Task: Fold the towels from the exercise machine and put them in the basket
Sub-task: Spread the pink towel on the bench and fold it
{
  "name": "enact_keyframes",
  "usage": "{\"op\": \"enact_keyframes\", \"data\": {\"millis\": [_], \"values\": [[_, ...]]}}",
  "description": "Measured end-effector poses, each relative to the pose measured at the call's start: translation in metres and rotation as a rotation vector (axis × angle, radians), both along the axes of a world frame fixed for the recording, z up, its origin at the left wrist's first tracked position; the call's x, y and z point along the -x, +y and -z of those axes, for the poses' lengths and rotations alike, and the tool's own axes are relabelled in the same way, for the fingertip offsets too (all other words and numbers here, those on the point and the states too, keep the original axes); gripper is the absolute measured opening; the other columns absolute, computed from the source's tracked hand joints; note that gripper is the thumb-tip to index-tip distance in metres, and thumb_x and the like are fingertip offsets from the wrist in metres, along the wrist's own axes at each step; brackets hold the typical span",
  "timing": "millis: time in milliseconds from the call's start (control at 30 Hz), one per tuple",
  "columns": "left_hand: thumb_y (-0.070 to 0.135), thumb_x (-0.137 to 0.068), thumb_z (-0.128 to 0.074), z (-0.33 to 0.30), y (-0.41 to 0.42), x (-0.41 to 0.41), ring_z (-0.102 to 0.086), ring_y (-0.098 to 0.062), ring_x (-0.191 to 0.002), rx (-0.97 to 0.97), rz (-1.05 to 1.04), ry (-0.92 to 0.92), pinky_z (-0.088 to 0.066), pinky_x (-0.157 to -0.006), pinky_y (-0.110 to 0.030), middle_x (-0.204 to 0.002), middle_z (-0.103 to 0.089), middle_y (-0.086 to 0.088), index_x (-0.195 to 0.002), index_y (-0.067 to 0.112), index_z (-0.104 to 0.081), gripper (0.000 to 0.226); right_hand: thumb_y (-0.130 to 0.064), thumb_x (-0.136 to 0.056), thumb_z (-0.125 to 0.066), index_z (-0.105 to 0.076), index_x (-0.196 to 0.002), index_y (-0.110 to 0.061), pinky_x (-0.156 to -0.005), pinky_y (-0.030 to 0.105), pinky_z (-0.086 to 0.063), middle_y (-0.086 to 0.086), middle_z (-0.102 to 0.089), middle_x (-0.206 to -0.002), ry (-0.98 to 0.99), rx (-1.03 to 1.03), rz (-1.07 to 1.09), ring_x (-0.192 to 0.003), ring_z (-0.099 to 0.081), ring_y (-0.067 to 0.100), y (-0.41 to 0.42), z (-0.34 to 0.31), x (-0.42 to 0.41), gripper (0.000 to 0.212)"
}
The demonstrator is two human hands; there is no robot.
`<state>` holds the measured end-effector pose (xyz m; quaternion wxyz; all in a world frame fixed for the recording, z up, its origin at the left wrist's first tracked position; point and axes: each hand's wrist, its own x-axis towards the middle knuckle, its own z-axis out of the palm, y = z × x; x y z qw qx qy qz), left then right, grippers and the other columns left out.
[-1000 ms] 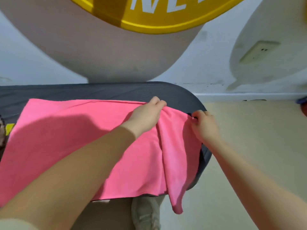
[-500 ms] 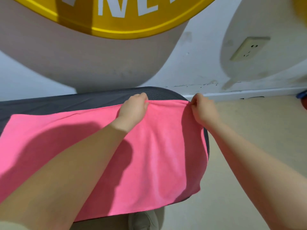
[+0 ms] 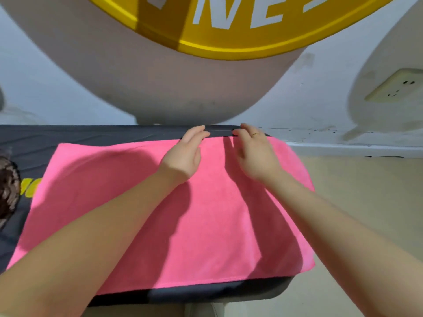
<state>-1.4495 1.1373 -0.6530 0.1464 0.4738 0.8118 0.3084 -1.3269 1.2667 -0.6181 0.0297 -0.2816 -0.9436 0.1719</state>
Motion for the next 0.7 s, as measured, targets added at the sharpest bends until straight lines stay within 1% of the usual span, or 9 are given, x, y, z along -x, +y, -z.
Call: {"op": "enact_keyframes", "data": {"millis": [67, 100, 200, 300, 400, 433, 500, 600, 700], "values": [[-0.002, -0.084, -0.037, -0.002, -0.035, 0.014, -0.043, -0.027, -0.130, 0.035, -0.065, 0.013, -0.023, -0.107, -0.018, -0.143, -0.040, -0.016, -0.131, -0.001, -0.046, 0.047, -0.020, -0.093, -0.036, -0.044, -0.134, -0.001, -0.113, 0.039, -0.023, 0.022, -0.035, -0.146, -0.004, 0.053, -0.201, -0.136, -0.033, 0.036, -0.034, 0.004, 0.027, 0.046], [0.001, -0.086, -0.037, -0.003, -0.055, 0.021, -0.041, -0.028, -0.132, 0.081, -0.101, 0.038, -0.019, -0.109, -0.017, -0.144, -0.039, -0.017, -0.132, -0.002, -0.044, 0.047, -0.024, -0.095, -0.037, -0.036, -0.140, -0.004, -0.117, 0.038, -0.017, 0.019, -0.027, -0.152, -0.030, 0.073, -0.282, -0.141, -0.025, 0.033, -0.051, 0.006, 0.040, 0.049], [0.024, -0.089, -0.028, 0.002, -0.118, 0.041, -0.034, -0.032, -0.136, 0.227, -0.186, 0.141, -0.017, -0.112, -0.029, -0.147, -0.033, -0.021, -0.137, -0.005, -0.035, 0.056, -0.036, -0.097, -0.035, -0.018, -0.148, -0.014, -0.119, 0.038, -0.006, 0.009, -0.006, -0.159, -0.104, 0.086, -0.488, -0.147, -0.007, 0.026, -0.096, 0.015, 0.069, 0.058], [0.029, -0.097, -0.032, 0.008, -0.165, 0.056, -0.014, -0.025, -0.144, 0.403, -0.325, 0.135, -0.006, -0.117, -0.032, -0.155, -0.014, -0.016, -0.145, 0.001, -0.017, 0.058, -0.043, -0.097, -0.033, -0.012, -0.149, -0.024, -0.118, 0.039, 0.003, 0.001, 0.001, -0.160, -0.184, 0.021, -0.667, -0.147, 0.001, 0.021, -0.129, 0.028, 0.087, 0.060], [0.041, -0.097, -0.027, 0.014, -0.186, 0.066, 0.002, -0.020, -0.146, 0.541, -0.377, 0.146, 0.003, -0.117, -0.031, -0.157, 0.003, -0.010, -0.147, 0.007, -0.003, 0.066, -0.055, -0.094, -0.017, -0.002, -0.150, -0.027, -0.118, 0.041, 0.006, -0.002, 0.007, -0.159, -0.287, -0.111, -0.668, -0.147, 0.005, 0.019, -0.137, 0.044, 0.102, 0.064], [0.043, -0.097, -0.027, 0.015, -0.187, 0.070, 0.005, -0.020, -0.146, 0.571, -0.398, 0.154, 0.004, -0.117, -0.031, -0.157, 0.005, -0.009, -0.147, 0.007, -0.001, 0.067, -0.057, -0.092, -0.011, 0.001, -0.149, -0.027, -0.118, 0.042, 0.006, -0.002, 0.008, -0.159, -0.301, -0.138, -0.611, -0.147, 0.006, 0.018, -0.135, 0.047, 0.108, 0.066], [0.042, -0.098, -0.027, 0.015, -0.182, 0.078, 0.007, -0.021, -0.145, 0.587, -0.445, 0.149, 0.005, -0.116, -0.031, -0.157, 0.007, -0.010, -0.147, 0.006, 0.002, 0.068, -0.055, -0.095, -0.013, 0.004, -0.150, -0.023, -0.118, 0.044, 0.004, -0.001, 0.010, -0.159, -0.330, -0.125, -0.443, -0.147, 0.007, 0.018, -0.128, 0.047, 0.122, 0.066], [0.035, -0.099, -0.027, 0.012, -0.180, 0.084, 0.003, -0.021, -0.146, 0.489, -0.462, 0.049, 0.002, -0.117, -0.033, -0.157, 0.003, -0.012, -0.147, 0.004, -0.003, 0.062, -0.052, -0.097, -0.020, -0.005, -0.150, -0.013, -0.119, 0.043, -0.003, 0.004, 0.004, -0.159, -0.329, -0.086, -0.343, -0.147, 0.001, 0.019, -0.130, 0.036, 0.138, 0.067], [0.026, -0.098, -0.036, 0.005, -0.206, 0.073, -0.024, -0.025, -0.141, 0.308, -0.492, 0.025, -0.021, -0.116, -0.041, -0.152, -0.026, -0.013, -0.143, 0.006, -0.028, 0.049, -0.043, -0.098, -0.029, -0.038, -0.139, -0.013, -0.114, 0.041, -0.022, 0.012, -0.026, -0.153, -0.122, -0.032, -0.517, -0.141, -0.025, 0.027, -0.152, 0.023, 0.153, 0.052]]}}
